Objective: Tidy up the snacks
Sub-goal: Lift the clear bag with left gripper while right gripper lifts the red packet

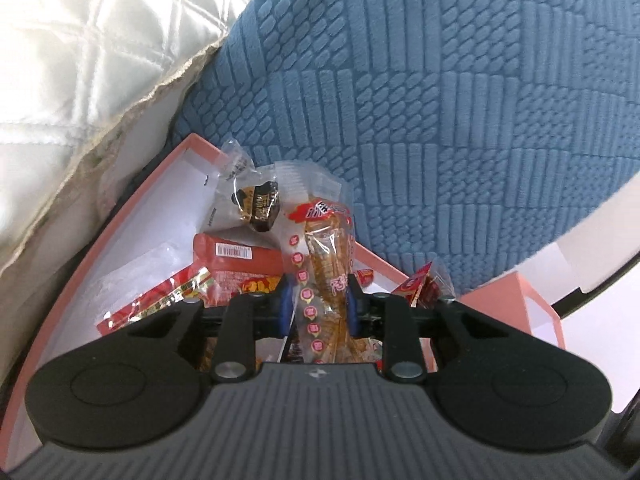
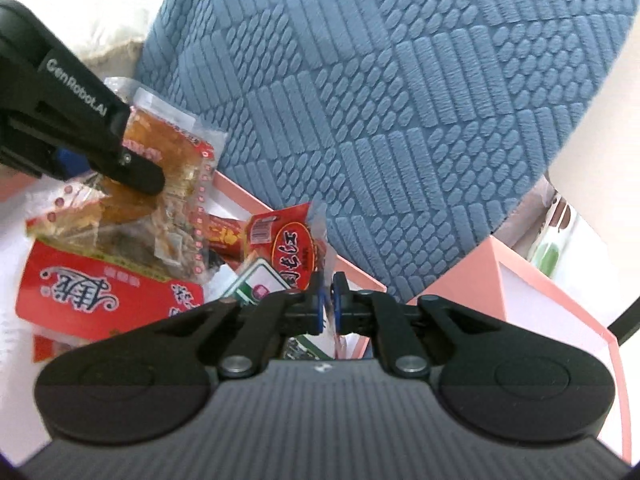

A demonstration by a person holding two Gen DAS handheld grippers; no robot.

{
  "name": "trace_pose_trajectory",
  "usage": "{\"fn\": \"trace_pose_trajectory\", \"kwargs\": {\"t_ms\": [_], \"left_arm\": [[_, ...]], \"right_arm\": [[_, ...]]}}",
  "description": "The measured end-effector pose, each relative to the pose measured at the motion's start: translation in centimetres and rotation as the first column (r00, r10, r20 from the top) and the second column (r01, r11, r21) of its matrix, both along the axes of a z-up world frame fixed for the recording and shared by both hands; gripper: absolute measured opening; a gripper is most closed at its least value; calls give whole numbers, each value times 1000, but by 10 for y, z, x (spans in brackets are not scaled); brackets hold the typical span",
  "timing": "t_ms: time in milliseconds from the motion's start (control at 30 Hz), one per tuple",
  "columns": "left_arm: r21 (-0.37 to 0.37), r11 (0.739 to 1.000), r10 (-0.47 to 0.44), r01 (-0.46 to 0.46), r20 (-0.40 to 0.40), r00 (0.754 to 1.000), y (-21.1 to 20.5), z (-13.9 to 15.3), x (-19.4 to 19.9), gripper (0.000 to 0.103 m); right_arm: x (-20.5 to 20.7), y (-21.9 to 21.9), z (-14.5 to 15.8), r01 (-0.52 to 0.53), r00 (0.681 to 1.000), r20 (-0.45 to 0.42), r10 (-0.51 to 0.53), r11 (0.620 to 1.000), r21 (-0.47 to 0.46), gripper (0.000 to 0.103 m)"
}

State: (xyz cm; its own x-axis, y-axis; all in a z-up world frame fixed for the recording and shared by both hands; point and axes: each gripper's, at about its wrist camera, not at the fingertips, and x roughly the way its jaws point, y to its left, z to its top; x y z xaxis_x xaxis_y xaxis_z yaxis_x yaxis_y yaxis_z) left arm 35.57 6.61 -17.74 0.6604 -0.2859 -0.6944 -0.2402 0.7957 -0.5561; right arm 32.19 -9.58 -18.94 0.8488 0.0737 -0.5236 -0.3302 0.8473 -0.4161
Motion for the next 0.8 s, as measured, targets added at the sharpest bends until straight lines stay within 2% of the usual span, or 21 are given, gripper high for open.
{"fn": "trace_pose_trajectory", "kwargs": {"t_ms": [400,667,800], "left_arm": [[21,1000,12,-12,22,1000,-10,16,-41,29],[35,999,17,-18,36,999,-19,22,-60,29],[45,999,1,-3,46,999,-25,25,-68,29]], "right_arm": [[-39,-12,24,17,1000,19,-20,989,147,8],[-70,-34,31,51,999,-18,-48,957,285,8],[-81,-42,31,65,998,-29,-58,944,323,7]]}}
